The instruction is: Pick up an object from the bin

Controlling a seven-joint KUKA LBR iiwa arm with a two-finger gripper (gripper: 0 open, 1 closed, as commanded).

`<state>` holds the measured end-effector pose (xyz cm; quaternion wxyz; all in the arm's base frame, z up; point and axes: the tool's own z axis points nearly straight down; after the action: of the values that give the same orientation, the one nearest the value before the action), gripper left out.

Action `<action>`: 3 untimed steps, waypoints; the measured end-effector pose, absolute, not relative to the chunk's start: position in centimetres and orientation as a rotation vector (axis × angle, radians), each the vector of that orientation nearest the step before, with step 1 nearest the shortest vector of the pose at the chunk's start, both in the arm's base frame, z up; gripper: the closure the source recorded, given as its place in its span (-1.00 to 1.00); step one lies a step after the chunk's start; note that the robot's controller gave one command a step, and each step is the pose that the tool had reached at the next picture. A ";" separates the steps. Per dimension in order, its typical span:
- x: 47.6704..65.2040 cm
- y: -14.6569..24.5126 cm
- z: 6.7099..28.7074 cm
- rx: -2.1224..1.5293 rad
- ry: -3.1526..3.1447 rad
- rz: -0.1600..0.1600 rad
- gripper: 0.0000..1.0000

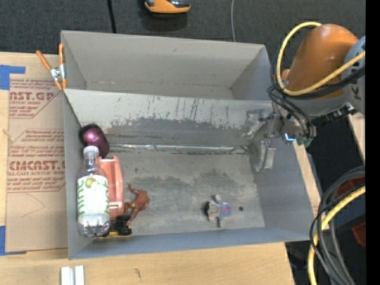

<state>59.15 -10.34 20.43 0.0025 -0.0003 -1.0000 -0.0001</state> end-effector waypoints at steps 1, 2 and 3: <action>59.2 -10.3 20.6 0.000 -3.138 0.000 -1.00; 59.5 -10.3 17.8 0.130 -3.147 0.003 -1.00; 56.4 -8.8 15.2 0.086 -3.141 -0.001 -1.00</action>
Offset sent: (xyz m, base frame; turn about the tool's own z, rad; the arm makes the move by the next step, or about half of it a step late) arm 0.0026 -0.0014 -0.0922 -0.2326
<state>56.38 -8.75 15.23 -0.0005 0.0275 -0.9996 -0.0003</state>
